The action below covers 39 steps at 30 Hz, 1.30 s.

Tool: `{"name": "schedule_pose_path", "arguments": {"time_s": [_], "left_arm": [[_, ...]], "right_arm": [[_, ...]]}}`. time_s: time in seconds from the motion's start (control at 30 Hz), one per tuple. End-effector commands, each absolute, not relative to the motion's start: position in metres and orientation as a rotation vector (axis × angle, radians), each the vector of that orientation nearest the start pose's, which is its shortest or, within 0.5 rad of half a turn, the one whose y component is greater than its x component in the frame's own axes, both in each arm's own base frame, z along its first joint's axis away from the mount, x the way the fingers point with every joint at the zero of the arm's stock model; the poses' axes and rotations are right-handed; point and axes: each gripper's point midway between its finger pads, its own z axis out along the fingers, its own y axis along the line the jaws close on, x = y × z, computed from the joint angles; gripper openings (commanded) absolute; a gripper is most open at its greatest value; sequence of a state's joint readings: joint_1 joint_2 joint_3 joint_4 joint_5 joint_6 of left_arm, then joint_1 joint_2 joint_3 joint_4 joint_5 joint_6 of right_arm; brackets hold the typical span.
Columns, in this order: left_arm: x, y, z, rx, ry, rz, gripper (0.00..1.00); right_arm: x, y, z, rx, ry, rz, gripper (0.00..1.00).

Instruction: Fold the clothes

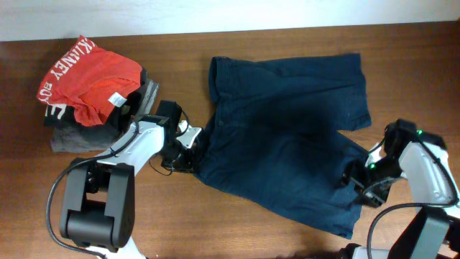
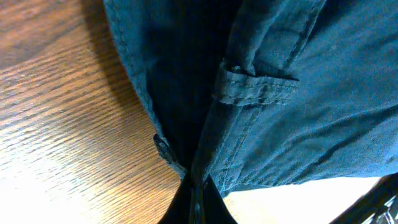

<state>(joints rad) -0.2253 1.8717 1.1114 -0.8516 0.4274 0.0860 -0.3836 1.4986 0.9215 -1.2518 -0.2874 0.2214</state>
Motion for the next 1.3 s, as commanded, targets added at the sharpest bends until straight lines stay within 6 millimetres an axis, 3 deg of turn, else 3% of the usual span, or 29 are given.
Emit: {"name": "schedule_pose_path", "arguments": {"time_s": [0.0,0.17,0.33,0.43,0.63,0.87,1.0,1.13,1.2,1.27], "left_arm": [[0.296,-0.134,0.026,0.476,3.041,-0.644,0.00],[0.320,-0.104,0.029,0.305,3.033,-0.382,0.01],[0.333,-0.103,0.037,0.273,2.989,-0.417,0.00],[0.333,-0.104,0.037,0.278,2.988,-0.417,0.00],[0.333,-0.104,0.037,0.279,2.988,-0.417,0.01],[0.333,-0.104,0.037,0.279,2.988,-0.417,0.01],[0.332,-0.104,0.037,0.278,2.989,-0.418,0.01],[0.332,-0.104,0.037,0.278,2.991,-0.418,0.01],[0.332,-0.104,0.037,0.278,2.991,-0.418,0.01],[0.332,-0.104,0.036,0.278,2.993,-0.418,0.01]], "right_arm": [[0.167,-0.016,0.053,1.187,3.178,0.497,0.63],[0.161,-0.009,0.048,1.254,3.169,0.536,0.63],[0.144,0.013,0.039,1.356,3.179,0.679,0.63],[0.133,0.035,0.028,1.341,3.193,0.809,0.53],[0.115,0.056,0.009,1.296,3.257,0.801,0.53],[0.112,0.060,0.005,1.209,3.301,0.751,0.43],[0.104,0.058,0.005,1.197,3.347,0.689,0.62],[0.102,0.054,0.003,1.175,3.362,0.633,0.68],[0.111,0.051,-0.002,1.186,3.322,0.608,0.67],[0.122,0.049,-0.007,1.259,3.255,0.587,0.54]]}}
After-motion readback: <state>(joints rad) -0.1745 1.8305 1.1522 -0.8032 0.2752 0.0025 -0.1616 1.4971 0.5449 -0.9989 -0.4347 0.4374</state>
